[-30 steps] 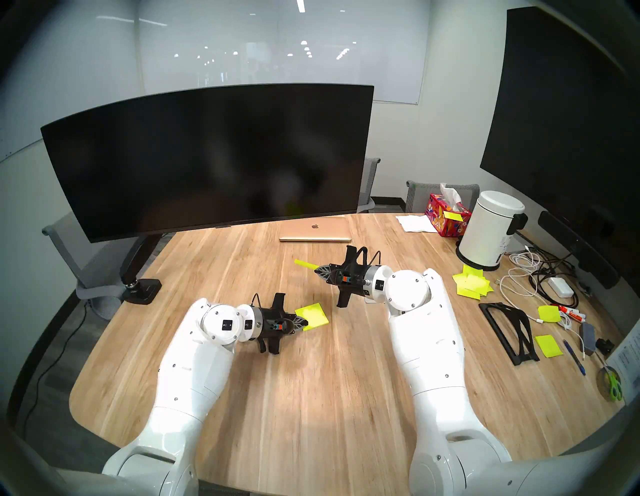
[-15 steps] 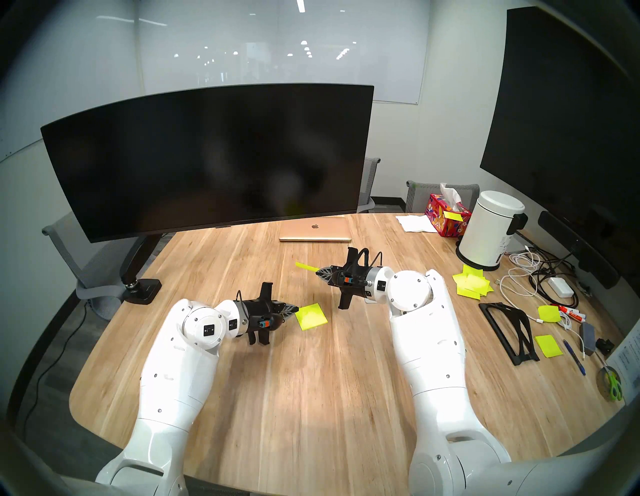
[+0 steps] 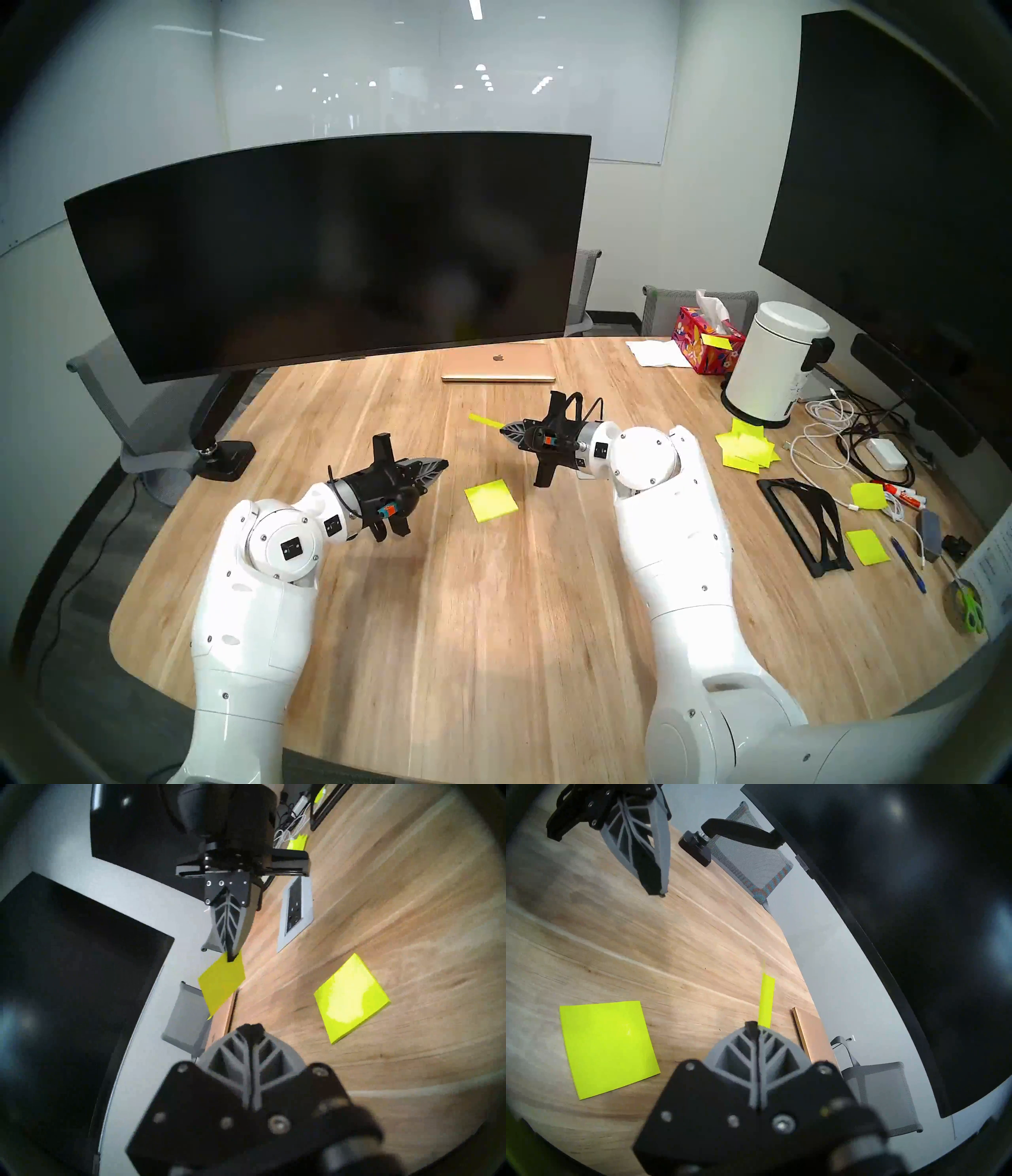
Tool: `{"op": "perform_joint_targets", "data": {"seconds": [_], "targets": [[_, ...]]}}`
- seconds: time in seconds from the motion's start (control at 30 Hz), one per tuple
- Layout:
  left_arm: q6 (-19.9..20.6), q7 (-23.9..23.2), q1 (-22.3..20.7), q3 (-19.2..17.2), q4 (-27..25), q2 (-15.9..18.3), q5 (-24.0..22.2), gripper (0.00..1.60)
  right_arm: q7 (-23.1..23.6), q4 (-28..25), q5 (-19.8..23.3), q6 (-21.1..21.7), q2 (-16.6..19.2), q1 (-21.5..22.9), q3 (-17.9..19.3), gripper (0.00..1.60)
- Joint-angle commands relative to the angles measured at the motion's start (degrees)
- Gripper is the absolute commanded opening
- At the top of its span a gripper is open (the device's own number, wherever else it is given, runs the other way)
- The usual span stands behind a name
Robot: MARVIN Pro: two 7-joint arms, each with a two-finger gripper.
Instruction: Peel one sticky note off the pad and stick it onto the monitor, then press it flat
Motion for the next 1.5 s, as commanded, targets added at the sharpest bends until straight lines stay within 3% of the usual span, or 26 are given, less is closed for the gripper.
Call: {"op": "perform_joint_targets", "data": {"seconds": [0.0, 0.07, 0.1, 0.17, 0.27, 0.6, 0.83, 1.03, 1.27, 1.3, 1.47], "targets": [[0.36, 5.44, 1.67, -1.38, -1.22, -4.26, -1.45, 0.00, -1.43, 0.28, 0.06, 0.12, -0.46, 2.68, 0.28, 0.00], [0.42, 7.52, 1.66, -1.68, -1.11, -5.02, -0.79, 0.00, -1.48, 0.31, 0.08, 0.09, -0.42, 2.76, 0.41, 0.00], [0.52, 7.99, 1.64, -1.67, -1.19, -5.17, -0.44, 0.28, -1.46, 0.27, 0.10, 0.07, -0.40, 2.76, 0.45, 0.00], [0.28, 9.92, 1.64, -1.64, -1.32, -5.60, 0.58, 1.60, -1.43, -0.02, 0.17, 0.11, -0.46, 2.60, 0.61, 0.00], [0.24, 10.71, 1.73, -1.54, -1.27, -5.66, 0.97, 1.60, -1.47, -0.29, 0.13, 0.32, -0.58, 2.42, 0.73, 0.00], [0.01, 12.40, 1.84, -1.51, -1.12, -6.09, 2.42, 1.60, -3.87, -8.77, -1.56, 2.40, -1.79, -1.60, 1.32, 0.00], [-0.16, 12.61, 1.81, -1.62, -1.08, -6.32, 2.86, 1.60, -5.37, -14.85, -2.69, 3.55, -0.94, -4.58, -0.37, 0.00], [-0.29, 12.70, 1.79, -1.72, -1.05, -6.48, 3.06, 1.60, -8.40, -17.45, -4.37, 3.53, 0.06, -6.06, -1.82, 0.00], [-0.40, 12.79, 1.81, -1.79, -1.05, -6.59, 3.10, 1.60, -12.01, -22.69, -6.72, 9.12, 1.58, -8.90, -5.30, 0.00], [-0.42, 12.79, 1.81, -1.80, -1.05, -6.61, 3.11, 1.60, -14.68, -22.44, -8.98, 9.39, 1.48, -8.72, -6.07, 0.00], [-0.46, 12.77, 1.80, -1.83, -1.04, -6.64, 3.13, 1.60, -18.41, -21.46, -11.38, 10.29, 0.89, -7.54, -6.98, 0.00]]}}
